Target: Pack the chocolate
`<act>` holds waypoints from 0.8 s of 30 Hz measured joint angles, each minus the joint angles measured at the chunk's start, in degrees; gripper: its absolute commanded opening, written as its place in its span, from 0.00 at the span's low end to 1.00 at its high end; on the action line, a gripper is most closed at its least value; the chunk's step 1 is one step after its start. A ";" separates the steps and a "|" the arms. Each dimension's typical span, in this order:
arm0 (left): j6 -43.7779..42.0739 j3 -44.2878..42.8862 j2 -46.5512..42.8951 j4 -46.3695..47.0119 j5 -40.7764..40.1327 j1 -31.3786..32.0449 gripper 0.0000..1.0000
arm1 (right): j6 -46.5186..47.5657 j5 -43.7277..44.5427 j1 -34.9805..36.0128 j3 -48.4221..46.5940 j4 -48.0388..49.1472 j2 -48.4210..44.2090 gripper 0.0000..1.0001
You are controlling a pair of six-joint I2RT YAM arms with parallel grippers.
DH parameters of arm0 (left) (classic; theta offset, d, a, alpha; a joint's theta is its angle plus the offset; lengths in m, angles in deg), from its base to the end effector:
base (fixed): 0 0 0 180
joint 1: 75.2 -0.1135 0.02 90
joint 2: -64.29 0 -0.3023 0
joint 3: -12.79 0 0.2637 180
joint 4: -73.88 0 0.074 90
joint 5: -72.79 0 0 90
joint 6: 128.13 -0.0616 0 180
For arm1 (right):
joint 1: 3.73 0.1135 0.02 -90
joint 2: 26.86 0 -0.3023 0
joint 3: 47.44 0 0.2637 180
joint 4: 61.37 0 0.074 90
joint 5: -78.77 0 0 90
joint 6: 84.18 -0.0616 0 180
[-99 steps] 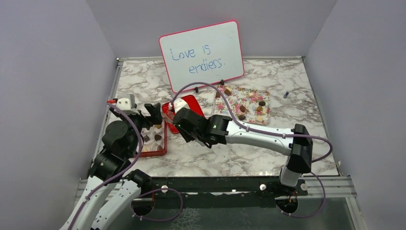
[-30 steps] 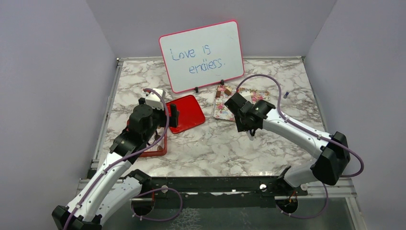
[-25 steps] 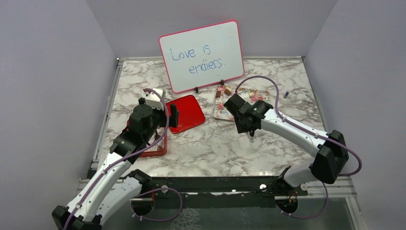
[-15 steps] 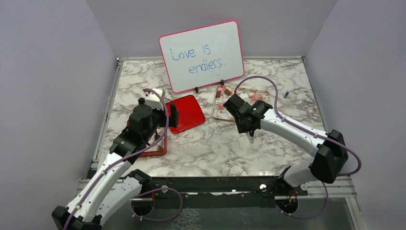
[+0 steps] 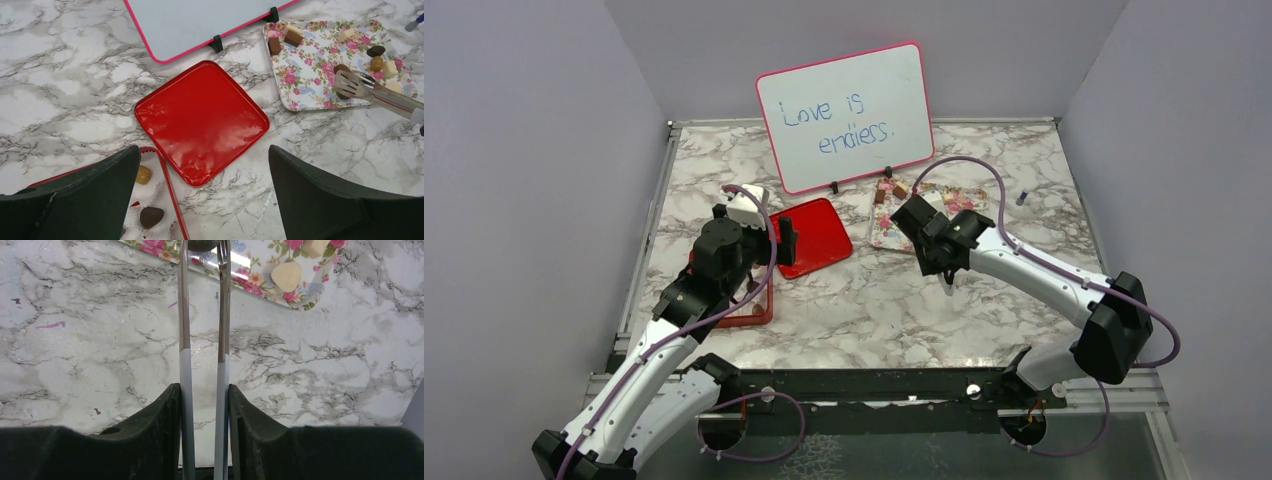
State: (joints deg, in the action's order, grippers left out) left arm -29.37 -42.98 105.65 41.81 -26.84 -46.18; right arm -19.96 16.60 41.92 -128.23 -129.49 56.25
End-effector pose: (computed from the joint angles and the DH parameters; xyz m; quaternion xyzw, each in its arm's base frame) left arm 0.1597 -0.0768 0.3380 0.0927 0.8006 -0.1263 0.5784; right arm 0.2234 0.1874 0.2819 -0.1248 0.9493 -0.0962 0.2722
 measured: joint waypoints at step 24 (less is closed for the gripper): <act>0.59 -6.45 -3.15 -0.20 -4.31 0.00 0.99 | 3.61 -5.86 0.00 -1.49 10.14 -5.64 0.35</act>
State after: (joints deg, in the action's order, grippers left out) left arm -28.78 -49.42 102.50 41.61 -31.15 -46.18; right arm -16.36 10.74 41.92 -129.72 -119.34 50.61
